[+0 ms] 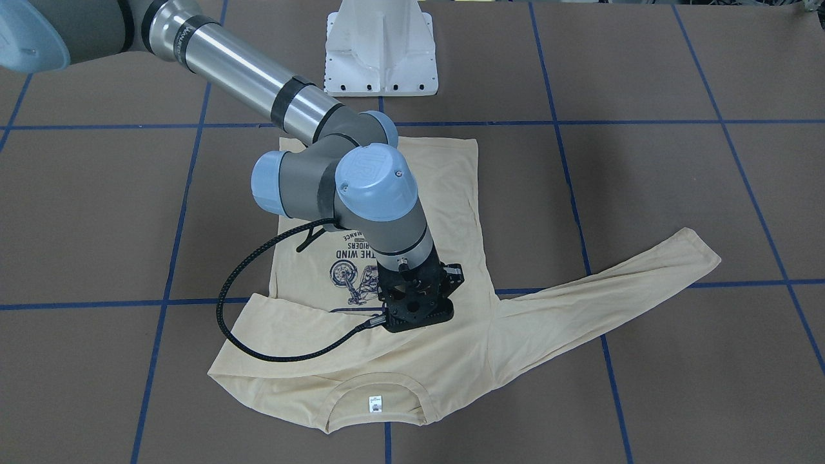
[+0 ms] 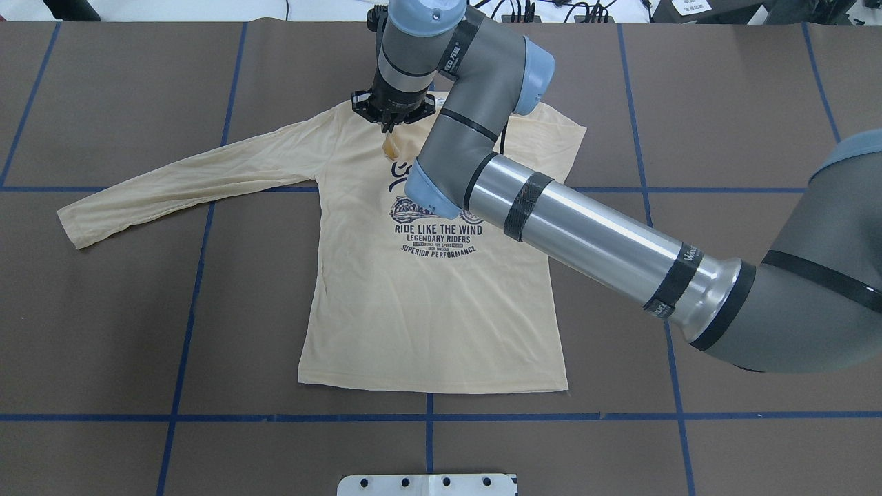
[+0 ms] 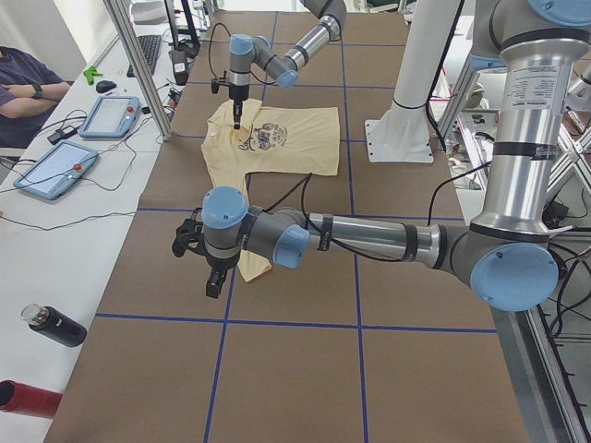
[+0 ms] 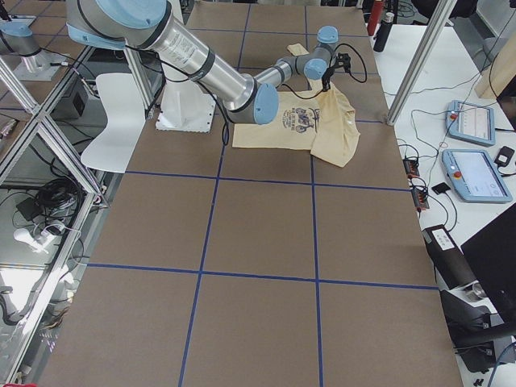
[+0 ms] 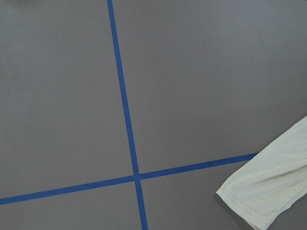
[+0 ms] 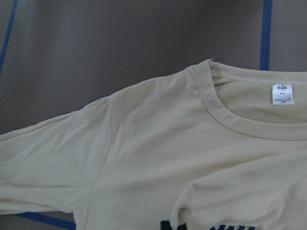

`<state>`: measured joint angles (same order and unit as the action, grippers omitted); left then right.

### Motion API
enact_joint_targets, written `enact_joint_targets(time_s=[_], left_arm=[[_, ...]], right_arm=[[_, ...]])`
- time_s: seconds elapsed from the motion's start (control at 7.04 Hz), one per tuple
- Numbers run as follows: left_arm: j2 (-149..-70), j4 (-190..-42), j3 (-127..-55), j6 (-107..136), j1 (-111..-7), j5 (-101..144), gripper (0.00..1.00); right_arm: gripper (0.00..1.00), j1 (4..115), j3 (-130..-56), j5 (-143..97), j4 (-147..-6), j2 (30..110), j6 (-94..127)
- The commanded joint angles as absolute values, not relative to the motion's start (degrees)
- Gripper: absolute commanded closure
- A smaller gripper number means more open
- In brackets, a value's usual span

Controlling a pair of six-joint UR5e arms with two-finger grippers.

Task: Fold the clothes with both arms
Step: 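Carry the held sleeve across the shirt body toward the collar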

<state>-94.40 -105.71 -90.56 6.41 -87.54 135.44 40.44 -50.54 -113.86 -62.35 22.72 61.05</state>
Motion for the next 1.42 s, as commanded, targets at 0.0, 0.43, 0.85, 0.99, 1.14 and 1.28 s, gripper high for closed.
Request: enact_joint_targets(time_s=[0.0, 0.43, 0.85, 0.99, 1.14, 1.28], left_arm=[[-94.48, -107.48, -89.22, 6.5, -87.54, 135.44, 0.01], [-94.57, -107.49, -89.12, 6.42, -87.54, 135.44, 0.01], [-95.01, -107.75, -88.95, 7.37, -87.54, 135.44, 0.01], [-95.27, -109.23, -89.12, 10.52, -87.45, 135.35, 0.01], [-95.36, -111.51, -89.3, 14.2, -86.76, 135.26, 0.01], [-95.36, -113.62, -89.38, 18.33, -84.05, 134.92, 0.01]], right_arm=[[1.0, 39.29, -49.66, -111.89, -61.61, 22.24, 61.0], [0.01, 39.29, -49.57, -108.74, -58.19, 20.75, 64.91], [0.02, 39.29, -49.75, -107.23, -58.53, 20.48, 69.95], [0.02, 39.46, -50.96, -107.31, -59.67, 21.0, 70.74], [0.01, 39.64, -54.98, -107.4, -65.77, 22.57, 70.58], [0.01, 39.9, -60.85, -107.66, -74.01, 25.11, 69.45]])
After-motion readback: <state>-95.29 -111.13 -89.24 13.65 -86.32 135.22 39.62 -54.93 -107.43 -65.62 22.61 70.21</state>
